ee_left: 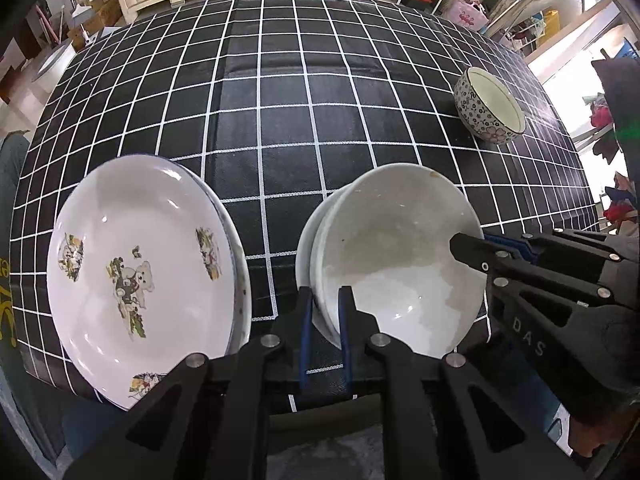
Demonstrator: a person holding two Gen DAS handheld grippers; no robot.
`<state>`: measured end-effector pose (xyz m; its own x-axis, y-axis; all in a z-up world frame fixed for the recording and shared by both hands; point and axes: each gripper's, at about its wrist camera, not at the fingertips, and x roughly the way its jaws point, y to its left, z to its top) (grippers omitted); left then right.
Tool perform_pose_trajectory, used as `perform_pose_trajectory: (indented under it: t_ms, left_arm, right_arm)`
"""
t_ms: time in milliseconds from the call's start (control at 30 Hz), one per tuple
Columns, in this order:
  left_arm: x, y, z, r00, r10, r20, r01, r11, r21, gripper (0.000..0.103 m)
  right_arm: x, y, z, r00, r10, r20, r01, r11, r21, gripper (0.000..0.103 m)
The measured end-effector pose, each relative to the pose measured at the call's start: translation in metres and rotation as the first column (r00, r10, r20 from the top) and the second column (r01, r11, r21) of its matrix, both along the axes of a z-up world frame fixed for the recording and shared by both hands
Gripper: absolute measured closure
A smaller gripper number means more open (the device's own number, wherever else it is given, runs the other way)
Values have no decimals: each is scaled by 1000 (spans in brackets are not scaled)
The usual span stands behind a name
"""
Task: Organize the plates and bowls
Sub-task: 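Lift the cream bowl, lower it into the white bowl, open right gripper, then move the right gripper to the floral-patterned bowl and grasp its rim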
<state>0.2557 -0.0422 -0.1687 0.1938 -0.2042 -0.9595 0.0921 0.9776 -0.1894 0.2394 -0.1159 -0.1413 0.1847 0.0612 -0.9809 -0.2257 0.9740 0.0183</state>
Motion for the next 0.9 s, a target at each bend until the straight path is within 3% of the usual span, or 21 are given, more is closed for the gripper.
perform_pose_trajectory:
  t_ms: [200, 267, 367, 467, 533, 600, 800, 900]
  left_arm:
    - [-1, -1, 3, 1000, -7, 8, 7, 1000, 6, 91]
    - [-2, 0, 6, 1000, -1, 15, 1, 1000, 11, 80]
    - [-3, 3, 9, 1000, -4, 23, 4, 1000, -3, 75]
    - [-5, 4, 14, 999, -5, 37, 5, 1000, 8, 72]
    - [-6, 4, 18, 999, -7, 48, 7, 1000, 5, 72]
    - [-6, 4, 26, 998, -8, 64, 8, 1000, -6, 71]
    - [1, -7, 59, 989, -27, 147, 30, 999, -18, 62]
    - [9, -17, 74, 981, -38, 188, 46, 998, -41, 59]
  right_arm:
    - [-3, 2, 2, 1000, 14, 12, -14, 1000, -20, 92]
    - [-3, 0, 2, 1000, 10, 12, -9, 1000, -8, 92]
    - [-6, -3, 5, 1000, 0, 19, 0, 1000, 5, 90]
    - [-8, -8, 9, 999, -9, 37, 8, 1000, 17, 79]
    - [-10, -11, 17, 998, -16, 62, 14, 999, 33, 63]
    - [-12, -15, 25, 996, -23, 88, 19, 999, 45, 58]
    - [-7, -50, 59, 977, -126, 170, 109, 988, 110, 50]
    - [-7, -71, 75, 954, -212, 214, 191, 975, 116, 48]
